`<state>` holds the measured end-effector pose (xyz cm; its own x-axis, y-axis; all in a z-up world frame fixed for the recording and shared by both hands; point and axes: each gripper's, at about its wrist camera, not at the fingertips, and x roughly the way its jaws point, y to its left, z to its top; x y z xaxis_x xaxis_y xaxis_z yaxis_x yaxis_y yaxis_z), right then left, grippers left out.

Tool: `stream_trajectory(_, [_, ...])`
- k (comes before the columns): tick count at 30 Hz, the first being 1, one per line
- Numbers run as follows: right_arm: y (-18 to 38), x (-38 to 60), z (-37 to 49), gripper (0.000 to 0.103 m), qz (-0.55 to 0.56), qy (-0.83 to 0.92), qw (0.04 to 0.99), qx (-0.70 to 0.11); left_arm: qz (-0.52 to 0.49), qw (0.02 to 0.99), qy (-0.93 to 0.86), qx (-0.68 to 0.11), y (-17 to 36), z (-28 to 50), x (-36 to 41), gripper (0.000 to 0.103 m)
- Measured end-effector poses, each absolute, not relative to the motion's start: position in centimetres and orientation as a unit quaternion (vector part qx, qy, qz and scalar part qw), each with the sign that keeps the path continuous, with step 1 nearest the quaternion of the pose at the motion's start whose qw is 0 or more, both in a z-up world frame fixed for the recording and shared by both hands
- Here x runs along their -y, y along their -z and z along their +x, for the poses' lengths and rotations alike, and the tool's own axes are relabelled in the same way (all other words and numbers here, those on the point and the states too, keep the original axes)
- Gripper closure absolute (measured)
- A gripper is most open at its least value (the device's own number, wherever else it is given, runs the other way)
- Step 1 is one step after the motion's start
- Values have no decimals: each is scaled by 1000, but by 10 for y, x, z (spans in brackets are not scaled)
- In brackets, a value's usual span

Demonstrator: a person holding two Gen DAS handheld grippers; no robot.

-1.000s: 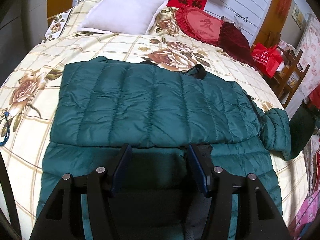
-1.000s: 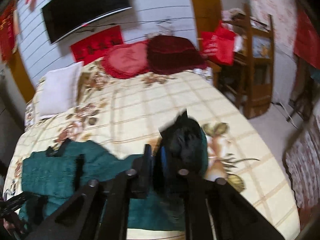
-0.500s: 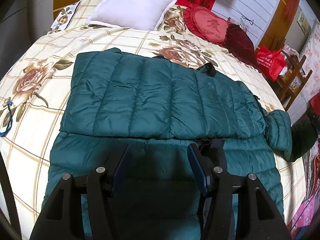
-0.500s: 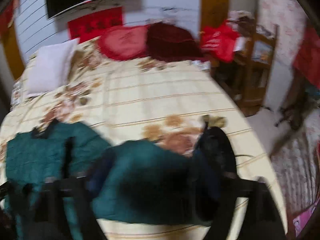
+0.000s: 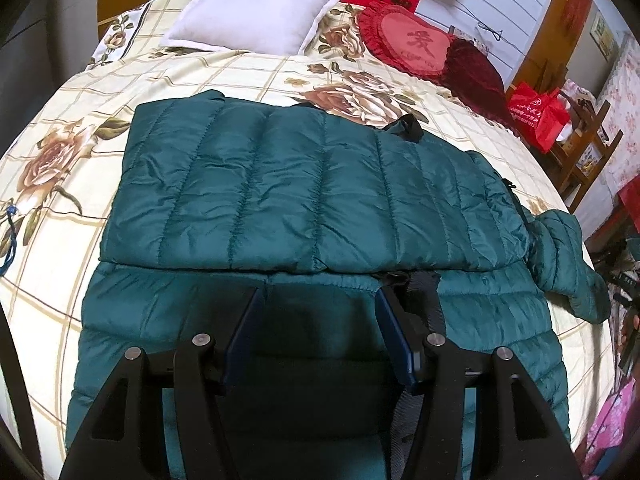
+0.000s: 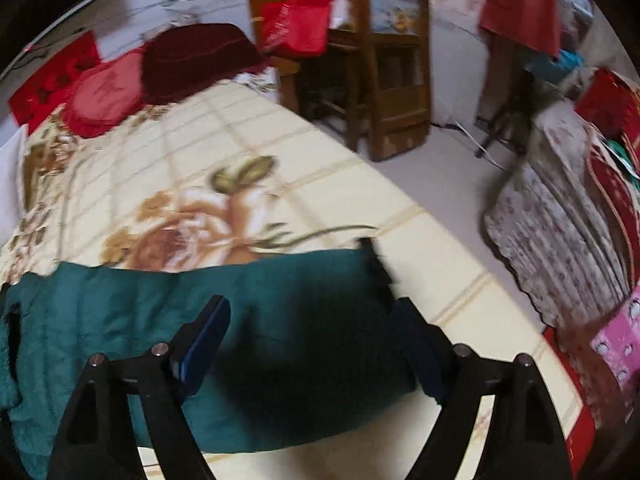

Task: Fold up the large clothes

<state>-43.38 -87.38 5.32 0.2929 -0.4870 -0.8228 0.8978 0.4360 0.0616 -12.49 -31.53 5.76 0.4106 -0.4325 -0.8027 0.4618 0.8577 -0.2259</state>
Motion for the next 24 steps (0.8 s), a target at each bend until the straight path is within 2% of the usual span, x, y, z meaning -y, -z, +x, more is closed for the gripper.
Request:
stream_trajectory(9, [-10,878,-441,18,313,447,736,-402,22,838,263,-478,-53,-125,319,64])
stream_trajectory(11, [-9,872,-432,25,296,444,746,-400,22,838,261,-478,-53,-124,318,64])
stream_trajectory(12, [-10,869,-430,37,292,445,747,-398,21,838,261,-479,-53,-124,317,64])
stream_trajectory(13, [-12,866,-427,49,289,442,753,-394,21,838,261,-479,-53,-123,317,64])
stream_trajectory(14, [-15,864,-426,77,297,426,763,-386,20,838,261,-479,-53,-123,316,64])
stream_trajectory(17, [-25,853,-416,81,269,421,776,-385,18,839,261,-476,-55,-123,314,64])
stream_trajectory(24, [-75,821,-402,82,224,396,821,-345,13,841,265,-472,-61,-126,310,64])
